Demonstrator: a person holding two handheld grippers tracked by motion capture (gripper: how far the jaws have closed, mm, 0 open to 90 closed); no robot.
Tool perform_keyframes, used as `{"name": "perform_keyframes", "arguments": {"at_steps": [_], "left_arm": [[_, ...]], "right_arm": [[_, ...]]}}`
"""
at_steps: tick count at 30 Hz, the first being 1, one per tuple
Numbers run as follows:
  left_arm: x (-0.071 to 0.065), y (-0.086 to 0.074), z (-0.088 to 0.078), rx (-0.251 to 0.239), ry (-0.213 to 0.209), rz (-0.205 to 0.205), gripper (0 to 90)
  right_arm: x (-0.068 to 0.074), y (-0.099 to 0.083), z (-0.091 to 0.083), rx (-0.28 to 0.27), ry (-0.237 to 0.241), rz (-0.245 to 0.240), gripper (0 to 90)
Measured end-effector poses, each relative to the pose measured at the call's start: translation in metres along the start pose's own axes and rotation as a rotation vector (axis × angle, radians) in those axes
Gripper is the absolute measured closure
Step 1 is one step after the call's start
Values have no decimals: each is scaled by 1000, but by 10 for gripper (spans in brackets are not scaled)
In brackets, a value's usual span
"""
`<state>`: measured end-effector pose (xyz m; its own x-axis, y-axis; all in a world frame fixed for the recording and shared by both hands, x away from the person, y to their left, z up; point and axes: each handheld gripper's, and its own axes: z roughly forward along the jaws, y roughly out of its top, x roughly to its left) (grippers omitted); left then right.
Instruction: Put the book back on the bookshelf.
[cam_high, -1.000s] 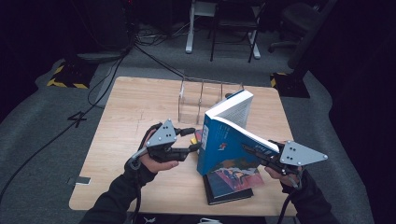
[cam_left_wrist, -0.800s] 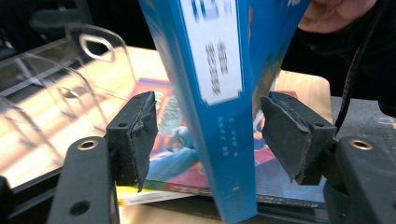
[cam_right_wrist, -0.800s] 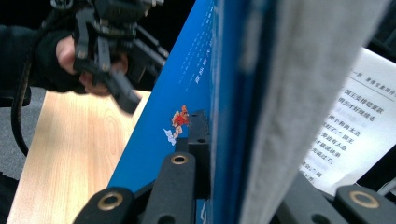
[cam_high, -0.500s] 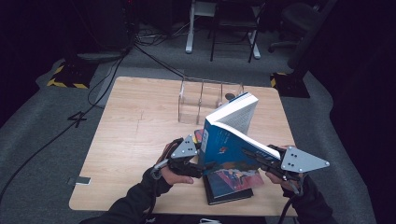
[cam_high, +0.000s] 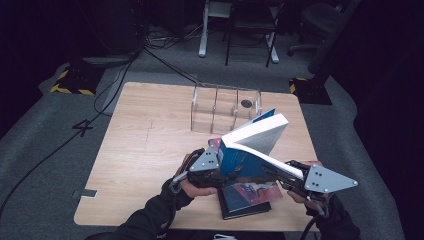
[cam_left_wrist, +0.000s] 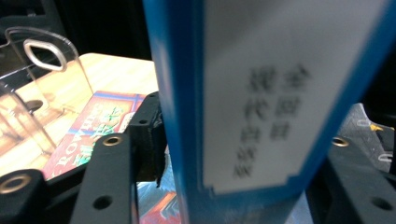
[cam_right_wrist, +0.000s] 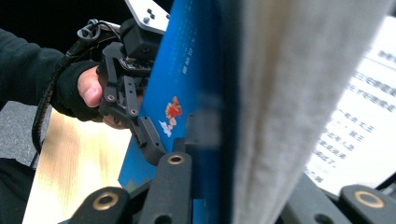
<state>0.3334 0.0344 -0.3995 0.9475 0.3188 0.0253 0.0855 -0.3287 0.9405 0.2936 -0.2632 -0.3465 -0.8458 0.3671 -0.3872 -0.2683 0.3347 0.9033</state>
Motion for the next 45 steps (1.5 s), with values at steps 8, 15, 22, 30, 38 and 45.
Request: {"name": "perform_keyframes", "arguments": {"at_steps": [8,15,22,30,38,45], "left_arm": [[-5,4,2,9,-18,48,588],[2,3,0,9,-25,28,602],[3,3,-1,7,-38,13,603],[8,2,-2,4,-43,8,589],[13,18,-9,-56,-37,8,567],[14,47,-17,-93,-19,28,559]], "right_arm": [[-4,-6,-14,6,-61,14,711],[-15,-8,-30,-29,-220,60,605],[-30,-19,-28,-20,-248,139,487],[-39,-55,8,92,-69,270,320],[-31,-65,24,156,-54,293,314],[-31,-64,24,159,-56,291,319]]}}
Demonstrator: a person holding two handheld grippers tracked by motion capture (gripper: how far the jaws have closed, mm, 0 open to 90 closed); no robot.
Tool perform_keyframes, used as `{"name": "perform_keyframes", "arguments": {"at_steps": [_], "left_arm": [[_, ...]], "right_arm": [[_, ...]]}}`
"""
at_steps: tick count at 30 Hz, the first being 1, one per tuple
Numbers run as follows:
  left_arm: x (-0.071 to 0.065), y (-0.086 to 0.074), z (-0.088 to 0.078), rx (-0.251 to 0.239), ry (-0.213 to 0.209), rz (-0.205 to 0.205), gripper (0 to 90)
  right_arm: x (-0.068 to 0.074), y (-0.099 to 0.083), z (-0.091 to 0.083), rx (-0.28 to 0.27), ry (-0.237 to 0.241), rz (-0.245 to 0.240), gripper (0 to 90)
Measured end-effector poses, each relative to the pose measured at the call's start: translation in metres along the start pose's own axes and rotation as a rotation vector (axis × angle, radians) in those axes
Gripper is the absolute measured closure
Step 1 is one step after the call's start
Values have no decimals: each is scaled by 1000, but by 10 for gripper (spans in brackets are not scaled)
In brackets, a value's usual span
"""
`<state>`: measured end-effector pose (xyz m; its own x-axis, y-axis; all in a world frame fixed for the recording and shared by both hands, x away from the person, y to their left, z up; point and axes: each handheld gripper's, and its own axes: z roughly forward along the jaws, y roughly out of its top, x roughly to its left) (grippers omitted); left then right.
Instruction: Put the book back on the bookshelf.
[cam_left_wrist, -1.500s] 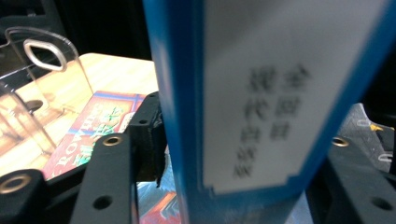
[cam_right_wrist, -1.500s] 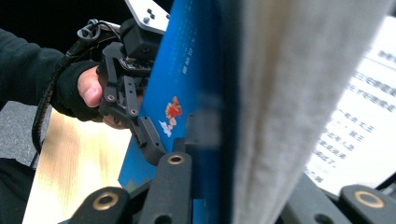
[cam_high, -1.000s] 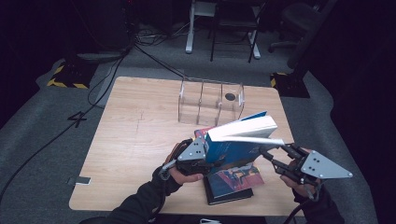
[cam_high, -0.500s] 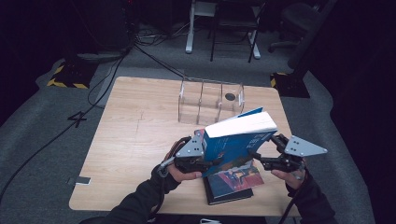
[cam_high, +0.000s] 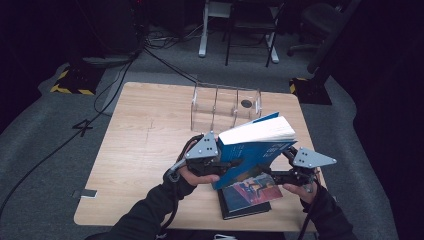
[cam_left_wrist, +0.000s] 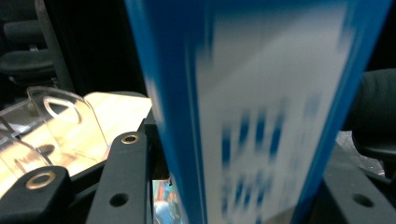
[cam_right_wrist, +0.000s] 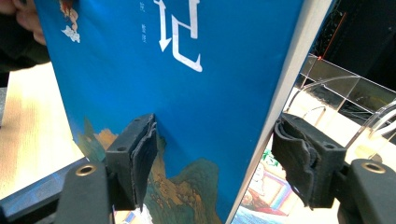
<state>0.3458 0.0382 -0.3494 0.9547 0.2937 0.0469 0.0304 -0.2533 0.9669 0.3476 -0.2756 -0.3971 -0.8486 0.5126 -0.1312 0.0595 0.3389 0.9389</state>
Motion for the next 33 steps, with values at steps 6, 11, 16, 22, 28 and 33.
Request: {"name": "perform_keyframes", "arguments": {"at_steps": [6,11,16,22,28,33], "left_arm": [[3,18,-1,-30,15,-6,543],[6,29,2,-29,23,-7,539],[6,33,2,-17,31,-2,547],[7,34,2,-9,73,-33,573],[11,34,2,1,105,-70,578],[14,35,3,7,89,-71,580]], "right_arm": [[0,1,1,4,-6,0,320],[0,1,2,6,-8,10,321],[0,2,1,10,-13,5,326],[-5,-3,-16,64,-30,3,293],[-18,-34,-29,164,-86,50,287],[-31,-58,-40,214,-145,103,293]]}}
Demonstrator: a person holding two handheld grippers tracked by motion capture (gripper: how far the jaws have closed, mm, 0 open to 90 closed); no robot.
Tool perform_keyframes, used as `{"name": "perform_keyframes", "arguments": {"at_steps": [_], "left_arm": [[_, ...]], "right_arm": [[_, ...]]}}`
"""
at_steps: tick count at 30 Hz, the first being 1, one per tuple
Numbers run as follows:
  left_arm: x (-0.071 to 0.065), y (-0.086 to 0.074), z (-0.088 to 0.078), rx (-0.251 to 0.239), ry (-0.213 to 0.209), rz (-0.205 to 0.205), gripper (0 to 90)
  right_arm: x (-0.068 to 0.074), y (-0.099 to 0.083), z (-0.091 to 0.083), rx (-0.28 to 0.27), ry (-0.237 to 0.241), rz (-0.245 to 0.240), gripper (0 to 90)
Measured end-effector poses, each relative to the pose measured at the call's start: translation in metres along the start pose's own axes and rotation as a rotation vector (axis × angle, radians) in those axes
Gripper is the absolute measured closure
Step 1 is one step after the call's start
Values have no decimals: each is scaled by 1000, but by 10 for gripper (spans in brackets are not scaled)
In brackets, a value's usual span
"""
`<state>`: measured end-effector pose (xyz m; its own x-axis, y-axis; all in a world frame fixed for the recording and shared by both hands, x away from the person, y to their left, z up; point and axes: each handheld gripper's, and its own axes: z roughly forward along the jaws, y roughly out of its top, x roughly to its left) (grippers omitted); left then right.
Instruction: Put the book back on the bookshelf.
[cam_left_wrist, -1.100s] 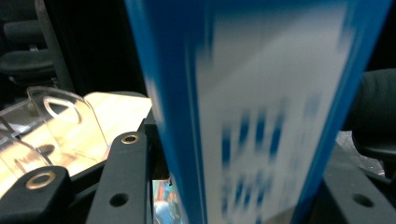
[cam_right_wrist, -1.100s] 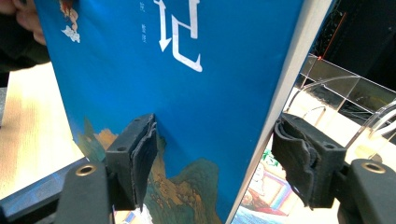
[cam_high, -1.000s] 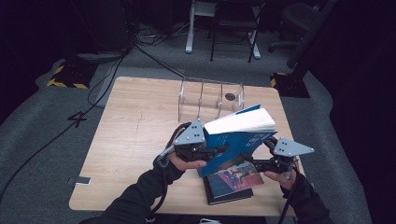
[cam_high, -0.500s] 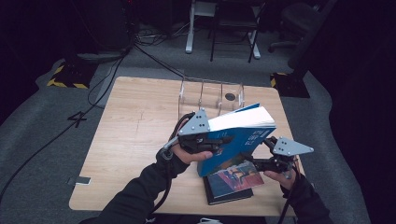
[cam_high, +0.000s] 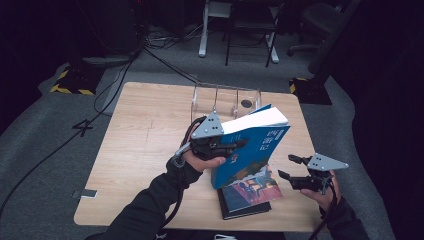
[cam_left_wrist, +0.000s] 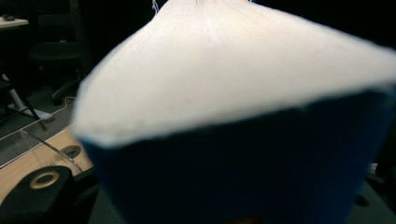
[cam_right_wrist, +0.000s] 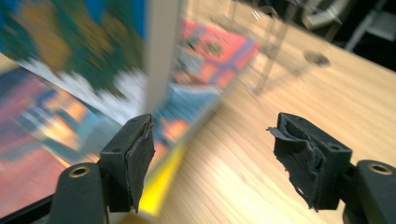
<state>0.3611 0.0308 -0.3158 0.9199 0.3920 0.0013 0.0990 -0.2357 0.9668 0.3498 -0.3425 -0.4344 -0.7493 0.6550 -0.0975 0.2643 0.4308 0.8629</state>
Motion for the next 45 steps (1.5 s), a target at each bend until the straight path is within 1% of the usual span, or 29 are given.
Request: {"name": "perform_keyframes", "arguments": {"at_steps": [1,2,3,4,5,6,8,11,13,14,15,16,18,21,24,26,28,32,35,38,41,44,45], "left_arm": [[0,0,0,1,2,3,580],[0,1,1,0,3,1,580],[0,1,1,-3,3,-3,581],[1,2,2,0,8,-5,583],[1,2,2,0,8,-5,586],[1,2,4,-6,19,-7,589],[1,3,4,-4,19,-8,592],[2,7,7,-2,19,4,596],[1,11,9,7,32,20,599],[2,13,9,6,34,24,600],[2,14,10,2,35,18,602],[3,17,10,3,44,25,601],[4,20,8,-6,55,25,602],[6,23,3,2,91,43,605],[12,23,-4,4,123,34,605],[17,23,-11,-3,138,22,605],[21,23,-17,-3,160,19,605],[29,23,-35,-3,226,21,604],[36,24,-47,-11,267,17,605],[44,25,-56,2,316,18,604],[52,27,-60,13,370,21,604],[62,28,-62,17,401,11,604],[67,29,-62,12,407,-2,604]], "right_arm": [[-3,-3,0,3,-5,17,294],[-7,-7,1,10,-4,37,294],[-10,-10,2,21,-12,49,294],[-13,-14,3,25,-21,61,294],[-13,-14,3,25,-21,61,294],[-20,-20,6,40,-26,98,294],[-21,-21,7,44,-28,104,292],[-23,-25,11,58,-25,113,291],[-22,-26,13,67,-18,108,286],[-22,-26,13,65,-9,106,279],[-22,-26,14,61,3,108,274],[-22,-26,14,57,16,113,273],[-22,-27,16,65,19,111,275],[-21,-28,19,81,26,103,275],[-20,-28,20,84,30,101,275],[-20,-28,19,76,39,107,272],[-20,-28,19,72,41,107,272],[-20,-28,21,78,44,107,270],[-20,-29,22,87,46,106,270],[-19,-29,23,93,46,104,270],[-19,-29,24,100,47,101,271],[-19,-29,25,100,46,102,273],[-19,-29,25,102,43,101,274]]}}
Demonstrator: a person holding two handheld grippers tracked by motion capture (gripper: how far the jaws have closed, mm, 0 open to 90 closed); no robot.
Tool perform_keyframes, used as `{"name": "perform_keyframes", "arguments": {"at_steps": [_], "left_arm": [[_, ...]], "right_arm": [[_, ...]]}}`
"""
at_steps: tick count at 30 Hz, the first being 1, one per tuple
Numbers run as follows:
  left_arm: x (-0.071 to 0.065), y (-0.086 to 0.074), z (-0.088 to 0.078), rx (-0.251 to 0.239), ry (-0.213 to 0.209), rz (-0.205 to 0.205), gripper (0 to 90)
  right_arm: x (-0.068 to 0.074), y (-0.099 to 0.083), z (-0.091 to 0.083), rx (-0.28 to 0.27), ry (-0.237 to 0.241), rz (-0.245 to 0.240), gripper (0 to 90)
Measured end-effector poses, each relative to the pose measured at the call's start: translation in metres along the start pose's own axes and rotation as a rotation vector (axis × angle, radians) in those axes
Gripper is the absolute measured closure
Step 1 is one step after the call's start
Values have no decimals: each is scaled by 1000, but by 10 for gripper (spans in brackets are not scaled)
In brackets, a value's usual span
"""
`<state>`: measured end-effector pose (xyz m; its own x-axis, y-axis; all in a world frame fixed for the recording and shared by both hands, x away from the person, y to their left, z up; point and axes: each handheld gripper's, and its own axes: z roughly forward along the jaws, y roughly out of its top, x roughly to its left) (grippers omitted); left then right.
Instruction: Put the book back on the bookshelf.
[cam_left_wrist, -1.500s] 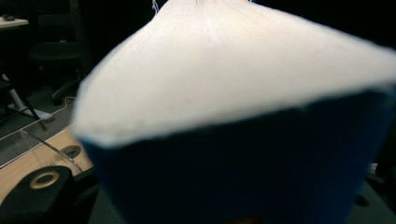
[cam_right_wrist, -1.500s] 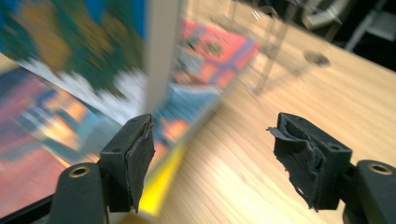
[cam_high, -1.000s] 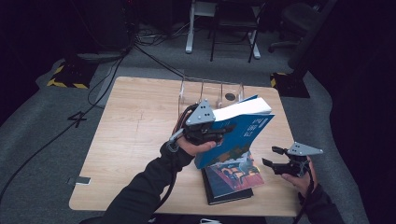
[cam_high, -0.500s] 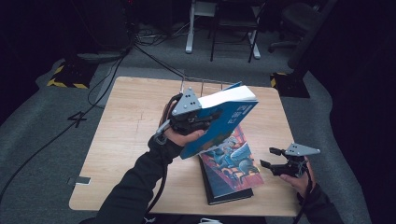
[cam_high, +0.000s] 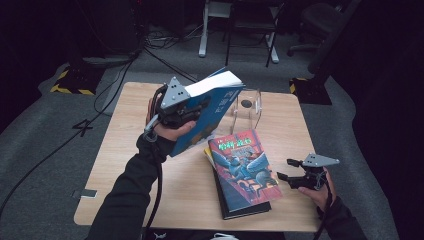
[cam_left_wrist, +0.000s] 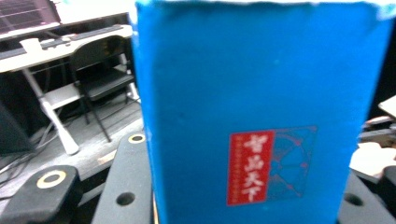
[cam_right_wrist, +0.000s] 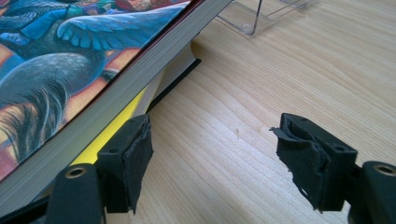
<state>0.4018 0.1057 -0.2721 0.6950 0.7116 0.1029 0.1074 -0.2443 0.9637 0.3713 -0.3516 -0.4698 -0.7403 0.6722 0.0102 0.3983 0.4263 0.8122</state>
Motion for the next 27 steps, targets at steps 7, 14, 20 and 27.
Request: {"name": "perform_keyframes", "arguments": {"at_steps": [7,14,20,27], "left_arm": [[12,5,14,13,60,-19,604],[18,16,30,18,125,-36,604],[21,23,39,23,156,-34,604],[27,26,53,34,188,-39,604]], "right_arm": [[1,0,1,5,1,-1,276],[1,0,1,5,3,-3,278],[2,0,2,7,11,-7,280],[4,1,4,15,15,-15,282]]}}
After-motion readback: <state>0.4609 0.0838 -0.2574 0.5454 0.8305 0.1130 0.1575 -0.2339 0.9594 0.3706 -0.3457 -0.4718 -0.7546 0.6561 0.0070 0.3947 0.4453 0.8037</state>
